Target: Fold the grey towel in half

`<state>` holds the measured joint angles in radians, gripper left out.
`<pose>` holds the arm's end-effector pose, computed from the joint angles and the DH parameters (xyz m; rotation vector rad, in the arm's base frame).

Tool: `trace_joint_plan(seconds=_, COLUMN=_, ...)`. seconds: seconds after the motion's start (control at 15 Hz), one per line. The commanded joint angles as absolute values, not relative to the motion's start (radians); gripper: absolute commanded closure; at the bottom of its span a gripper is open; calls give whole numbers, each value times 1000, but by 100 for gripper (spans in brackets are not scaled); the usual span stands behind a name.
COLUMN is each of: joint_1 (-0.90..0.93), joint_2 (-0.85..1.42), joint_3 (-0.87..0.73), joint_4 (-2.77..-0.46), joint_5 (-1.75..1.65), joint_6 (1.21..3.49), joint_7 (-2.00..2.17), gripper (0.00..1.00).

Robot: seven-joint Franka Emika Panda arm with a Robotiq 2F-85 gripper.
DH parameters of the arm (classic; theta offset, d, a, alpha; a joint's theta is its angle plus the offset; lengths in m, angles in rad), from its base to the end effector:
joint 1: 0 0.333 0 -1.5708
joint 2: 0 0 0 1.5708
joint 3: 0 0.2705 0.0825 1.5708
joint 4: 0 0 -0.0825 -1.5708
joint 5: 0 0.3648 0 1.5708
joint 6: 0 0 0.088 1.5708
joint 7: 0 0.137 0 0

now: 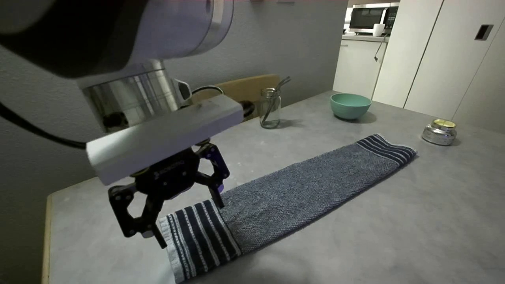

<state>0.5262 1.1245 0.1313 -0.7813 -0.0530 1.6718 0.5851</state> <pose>0.5829 0.3978 0.1825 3.0501 0.0353 -0.3491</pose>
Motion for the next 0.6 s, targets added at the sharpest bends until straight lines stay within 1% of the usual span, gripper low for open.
trace_joint_plan(seconds=0.0, joint_1=571, joint_2=1200, joint_3=88, joint_4=-661, joint_5=-33, joint_6=1612, joint_7=720, gripper=0)
trace_joint_plan(seconds=0.2, joint_1=607, joint_2=1250, joint_3=55, joint_4=-600, joint_5=-56, joint_6=1606, joint_7=827, gripper=0)
trace_joint_plan(seconds=0.53, joint_1=639, joint_2=1339, joint_3=10, joint_4=-497, joint_5=-85, joint_6=1593, joint_7=883, gripper=0)
